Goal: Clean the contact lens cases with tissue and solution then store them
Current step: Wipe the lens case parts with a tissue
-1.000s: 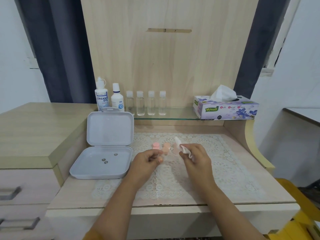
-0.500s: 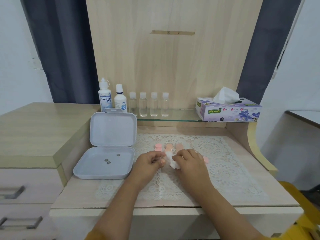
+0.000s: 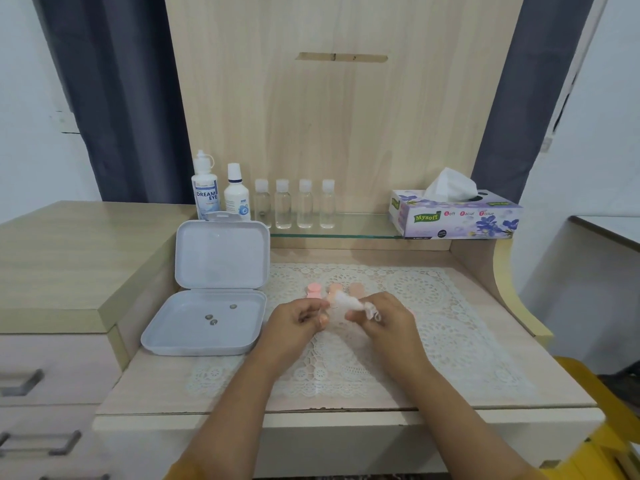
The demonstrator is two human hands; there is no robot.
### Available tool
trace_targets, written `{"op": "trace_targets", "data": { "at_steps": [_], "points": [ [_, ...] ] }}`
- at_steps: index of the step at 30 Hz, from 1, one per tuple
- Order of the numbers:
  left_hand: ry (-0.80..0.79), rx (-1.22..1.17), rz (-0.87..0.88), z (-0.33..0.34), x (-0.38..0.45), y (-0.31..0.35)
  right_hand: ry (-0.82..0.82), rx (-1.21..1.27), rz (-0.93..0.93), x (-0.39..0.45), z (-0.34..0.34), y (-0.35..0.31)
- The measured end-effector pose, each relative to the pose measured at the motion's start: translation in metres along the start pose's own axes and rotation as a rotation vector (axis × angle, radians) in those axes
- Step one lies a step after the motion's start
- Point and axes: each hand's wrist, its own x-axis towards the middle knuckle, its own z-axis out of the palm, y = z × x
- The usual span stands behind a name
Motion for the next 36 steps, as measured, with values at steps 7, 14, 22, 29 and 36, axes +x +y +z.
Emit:
{"op": "trace_targets", "data": {
  "at_steps": [7, 14, 22, 29, 36],
  "points": [
    [0.002, -0.045, -0.012, 0.002, -0.001, 0.002, -0.034, -0.198, -0.113, 0.004, 0.005, -0.009],
    [-0.023, 0.016, 0.029, 0.0, -0.003, 0.003, -0.117, -0.405, -0.177, 0.009, 0.02, -0.021],
    [-0.005, 0.068, 0.05, -0.001, -0.002, 0.003, -0.238, -0.757, -0.38, 0.009, 0.01, -0.026],
    [-0.09, 0.026, 0.051, -0.002, -0.008, 0.01, -0.276, -0.763, -0.429, 0.016, 0.011, -0.03],
    [-0.108, -0.01, -0.033, -0.004, -0.005, 0.01, -0.267, -0.713, -0.389, 0.022, 0.009, -0.024]
  ]
}}
